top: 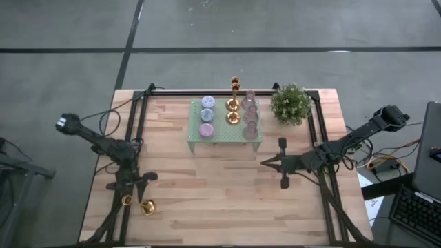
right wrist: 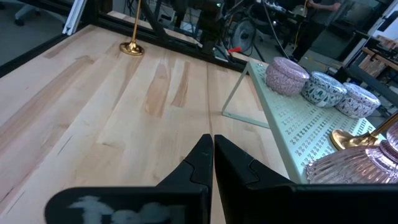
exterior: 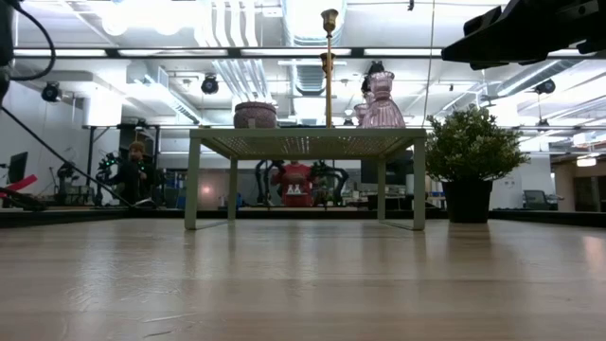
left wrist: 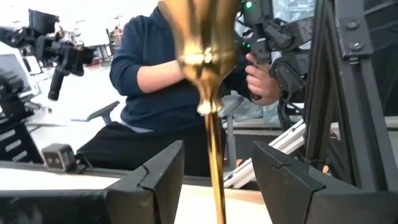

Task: Pick & Place candle stick holders
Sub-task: Put the gold candle holder on the shelf aligned with the other gold candle holders

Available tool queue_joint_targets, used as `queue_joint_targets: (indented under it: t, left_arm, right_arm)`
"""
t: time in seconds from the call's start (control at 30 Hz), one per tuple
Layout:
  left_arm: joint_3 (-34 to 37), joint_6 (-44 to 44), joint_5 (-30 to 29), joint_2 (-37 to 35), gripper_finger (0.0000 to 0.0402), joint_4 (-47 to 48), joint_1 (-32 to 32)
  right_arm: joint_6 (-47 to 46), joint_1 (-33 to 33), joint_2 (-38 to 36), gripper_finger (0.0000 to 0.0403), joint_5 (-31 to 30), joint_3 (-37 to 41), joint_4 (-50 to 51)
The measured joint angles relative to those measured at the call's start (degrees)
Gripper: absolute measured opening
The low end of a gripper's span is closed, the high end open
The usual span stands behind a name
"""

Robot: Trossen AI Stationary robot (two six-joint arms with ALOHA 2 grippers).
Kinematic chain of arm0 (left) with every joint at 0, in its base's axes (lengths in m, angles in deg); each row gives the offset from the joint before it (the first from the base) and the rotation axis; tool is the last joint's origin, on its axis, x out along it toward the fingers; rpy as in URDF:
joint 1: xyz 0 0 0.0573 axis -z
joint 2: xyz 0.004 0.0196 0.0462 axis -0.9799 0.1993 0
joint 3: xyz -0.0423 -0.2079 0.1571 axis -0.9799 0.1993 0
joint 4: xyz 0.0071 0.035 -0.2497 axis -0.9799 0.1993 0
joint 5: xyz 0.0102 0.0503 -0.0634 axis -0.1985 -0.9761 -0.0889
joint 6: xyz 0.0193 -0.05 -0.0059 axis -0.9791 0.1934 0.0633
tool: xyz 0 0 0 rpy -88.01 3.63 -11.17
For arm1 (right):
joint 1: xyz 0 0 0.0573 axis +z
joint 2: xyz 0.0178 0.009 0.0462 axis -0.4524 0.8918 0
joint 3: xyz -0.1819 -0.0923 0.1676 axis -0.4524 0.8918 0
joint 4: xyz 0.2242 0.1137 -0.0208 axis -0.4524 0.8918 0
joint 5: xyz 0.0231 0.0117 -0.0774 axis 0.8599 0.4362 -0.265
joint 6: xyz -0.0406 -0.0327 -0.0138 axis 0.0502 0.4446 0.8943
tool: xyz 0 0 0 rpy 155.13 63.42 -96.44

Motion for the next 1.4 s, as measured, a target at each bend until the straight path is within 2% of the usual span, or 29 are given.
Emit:
queue_joint_targets:
  t: [0.3,0.5,0.97,1.17,1.4]
  left_arm:
    - [0.0,0.4,-2.7,4.2,0.0193,-5.5,1.7]
    - [0.0,2.9,-3.5,5.3,0.0193,-7.3,1.8]
    - [0.0,0.5,-4.7,6.1,0.0193,-10.0,2.2]
    - [0.0,3.6,-8.2,6.4,0.0192,-10.4,2.2]
    - [0.0,4.0,-5.6,9.3,0.0176,-10.1,3.3]
  right_arm:
    - [0.0,0.0,0.0,0.0009,0.0,0.0,0.0]
    - [0.0,0.0,0.0,0.0009,0.0,0.0,0.0]
    - [0.0,0.0,0.0,0.0009,0.0,0.0,0.0]
    - [0.0,0.0,0.0,0.0009,0.0,0.0,0.0]
    - [0.0,0.0,0.0,0.0009,0.0,0.0,0.0]
